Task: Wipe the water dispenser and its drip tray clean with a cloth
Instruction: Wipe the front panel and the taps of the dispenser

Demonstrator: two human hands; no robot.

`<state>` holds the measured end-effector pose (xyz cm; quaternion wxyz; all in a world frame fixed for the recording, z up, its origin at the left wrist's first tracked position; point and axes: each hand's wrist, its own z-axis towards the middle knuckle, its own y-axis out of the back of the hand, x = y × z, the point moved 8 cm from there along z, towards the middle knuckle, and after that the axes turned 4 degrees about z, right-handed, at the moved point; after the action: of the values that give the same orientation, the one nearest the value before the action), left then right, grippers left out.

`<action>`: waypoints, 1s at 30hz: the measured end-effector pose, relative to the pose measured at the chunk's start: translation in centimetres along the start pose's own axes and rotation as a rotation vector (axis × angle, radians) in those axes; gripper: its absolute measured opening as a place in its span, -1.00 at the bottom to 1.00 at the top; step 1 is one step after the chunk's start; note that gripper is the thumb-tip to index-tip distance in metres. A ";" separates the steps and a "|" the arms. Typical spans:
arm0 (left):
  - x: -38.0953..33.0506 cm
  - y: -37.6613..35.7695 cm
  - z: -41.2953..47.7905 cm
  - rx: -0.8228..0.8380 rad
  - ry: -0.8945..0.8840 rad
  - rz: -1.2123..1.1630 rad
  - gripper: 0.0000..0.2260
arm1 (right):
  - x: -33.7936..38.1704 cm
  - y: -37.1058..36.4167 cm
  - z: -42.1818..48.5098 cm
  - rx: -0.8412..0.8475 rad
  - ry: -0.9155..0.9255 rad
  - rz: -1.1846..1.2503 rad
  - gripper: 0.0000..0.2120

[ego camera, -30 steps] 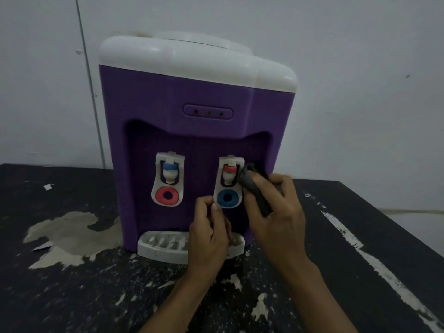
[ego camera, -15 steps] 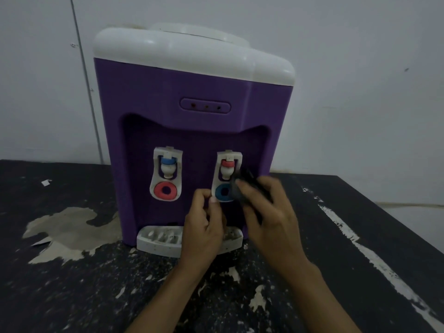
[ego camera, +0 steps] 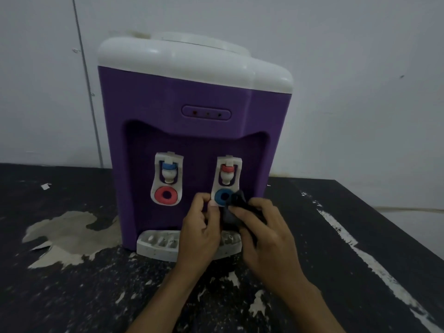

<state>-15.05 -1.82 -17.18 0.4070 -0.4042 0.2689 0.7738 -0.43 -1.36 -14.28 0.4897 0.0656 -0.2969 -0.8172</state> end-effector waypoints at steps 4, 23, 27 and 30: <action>0.1 -0.3 -0.1 0.028 0.015 -0.039 -0.85 | 0.5 1.7 2.0 -0.141 -0.025 0.029 -0.61; 0.1 0.3 0.1 0.025 -0.014 0.009 -0.85 | 1.2 -0.8 0.7 -0.148 -0.071 -0.033 -0.44; 0.4 0.4 0.1 0.045 0.001 -0.020 -0.86 | 1.5 -1.1 -0.5 -0.163 -0.124 0.058 -0.49; 0.1 0.3 -0.1 0.061 -0.007 -0.028 -0.85 | 1.7 0.5 0.9 -0.262 -0.145 0.105 -0.58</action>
<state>-15.33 -1.99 -17.28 0.4309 -0.3928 0.2851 0.7607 -1.27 -2.61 -12.92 0.5134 -0.0736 -0.2254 -0.8248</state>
